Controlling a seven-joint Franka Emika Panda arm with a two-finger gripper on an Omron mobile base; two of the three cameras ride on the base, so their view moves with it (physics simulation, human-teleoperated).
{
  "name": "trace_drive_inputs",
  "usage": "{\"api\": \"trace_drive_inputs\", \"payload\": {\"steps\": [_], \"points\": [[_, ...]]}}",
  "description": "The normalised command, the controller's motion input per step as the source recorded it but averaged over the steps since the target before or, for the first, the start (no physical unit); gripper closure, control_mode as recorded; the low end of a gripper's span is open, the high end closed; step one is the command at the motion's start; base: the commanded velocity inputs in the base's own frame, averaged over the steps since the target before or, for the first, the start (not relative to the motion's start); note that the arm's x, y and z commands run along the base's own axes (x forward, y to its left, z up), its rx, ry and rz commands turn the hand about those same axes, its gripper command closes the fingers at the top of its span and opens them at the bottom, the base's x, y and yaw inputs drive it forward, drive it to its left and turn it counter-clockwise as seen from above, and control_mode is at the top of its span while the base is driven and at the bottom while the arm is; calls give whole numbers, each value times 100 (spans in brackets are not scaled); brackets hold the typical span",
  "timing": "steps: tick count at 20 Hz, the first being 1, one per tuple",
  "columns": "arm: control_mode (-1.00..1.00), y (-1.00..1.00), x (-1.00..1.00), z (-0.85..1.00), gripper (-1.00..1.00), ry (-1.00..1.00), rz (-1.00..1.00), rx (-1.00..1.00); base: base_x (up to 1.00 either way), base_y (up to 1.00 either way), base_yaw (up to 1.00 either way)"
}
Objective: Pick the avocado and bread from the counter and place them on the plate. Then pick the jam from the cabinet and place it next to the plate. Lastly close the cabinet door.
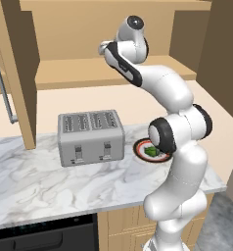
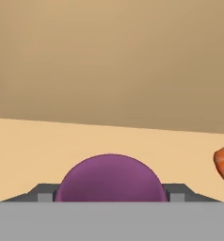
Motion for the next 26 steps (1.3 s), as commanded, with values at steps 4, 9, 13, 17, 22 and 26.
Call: {"api": "trace_drive_inputs", "payload": {"steps": [4, 9, 13, 17, 22, 26], "points": [[-100, 0, -57, 0, 100, -3, -6, 0, 0, 0, 0], [-100, 0, -70, 0, 100, -12, -3, 2, 0, 0, 0], [-100, 0, -75, 14, 100, -16, -2, 2, 0, 0, 0], [-100, -1, -94, 20, 100, -16, -3, 1, 0, 0, 0], [-100, -11, -100, 7, 100, -11, -12, 0, 0, 0, 0], [-100, -12, -100, 2, 100, -5, -14, 0, 0, 0, 0]]}}
